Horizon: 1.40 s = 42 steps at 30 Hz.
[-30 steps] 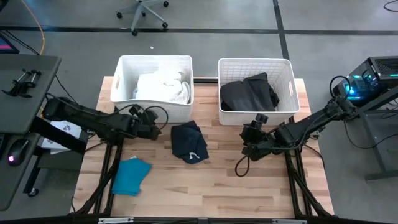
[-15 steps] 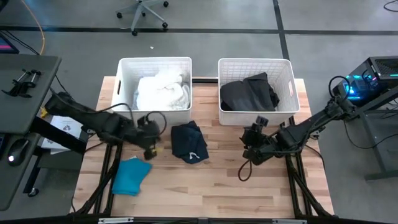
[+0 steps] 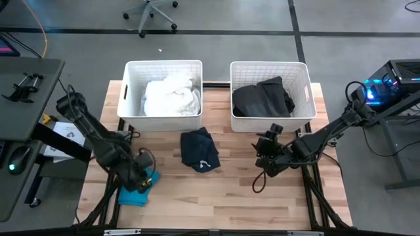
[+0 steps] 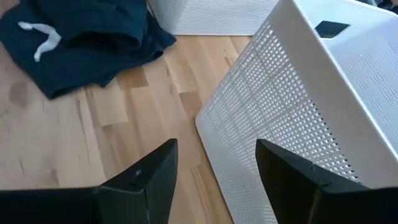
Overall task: Sort clothes
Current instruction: Put the blue towel into the left white laundry organizer
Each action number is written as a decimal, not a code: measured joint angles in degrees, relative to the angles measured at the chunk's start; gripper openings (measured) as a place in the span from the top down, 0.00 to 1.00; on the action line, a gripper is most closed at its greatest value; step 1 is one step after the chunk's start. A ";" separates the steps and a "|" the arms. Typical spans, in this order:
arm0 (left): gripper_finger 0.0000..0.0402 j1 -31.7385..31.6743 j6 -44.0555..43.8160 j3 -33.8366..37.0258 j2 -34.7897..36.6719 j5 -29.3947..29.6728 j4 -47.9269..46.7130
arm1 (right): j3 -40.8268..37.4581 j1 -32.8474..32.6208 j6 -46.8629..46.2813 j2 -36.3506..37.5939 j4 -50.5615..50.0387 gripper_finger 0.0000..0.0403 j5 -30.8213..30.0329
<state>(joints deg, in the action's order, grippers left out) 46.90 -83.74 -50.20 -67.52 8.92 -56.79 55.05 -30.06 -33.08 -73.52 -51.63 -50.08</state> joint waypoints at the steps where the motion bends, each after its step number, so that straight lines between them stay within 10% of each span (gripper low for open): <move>1: 0.98 1.11 -3.76 1.10 -0.62 -1.41 -0.05 | -0.50 0.00 0.35 0.00 0.54 0.49 -0.05; 12: 0.76 7.66 -31.44 6.56 -4.47 -10.07 1.36 | -4.15 0.04 11.95 0.00 12.36 0.49 -0.38; 25: 0.46 9.53 -36.51 6.52 -14.24 -10.32 1.41 | -4.18 0.04 12.50 0.00 13.17 0.49 -0.40; 33: 0.55 7.94 -28.87 6.22 -22.84 -11.02 4.66 | -4.18 0.04 12.39 0.00 13.32 0.49 -0.38; 42: 0.94 1.78 -17.20 4.12 -23.42 -7.27 7.29 | -4.20 0.02 9.57 -0.02 13.38 0.49 -0.30</move>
<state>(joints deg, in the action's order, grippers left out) 48.67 -100.94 -46.08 -90.94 1.65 -49.50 50.85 -30.04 -23.51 -73.54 -38.25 -50.38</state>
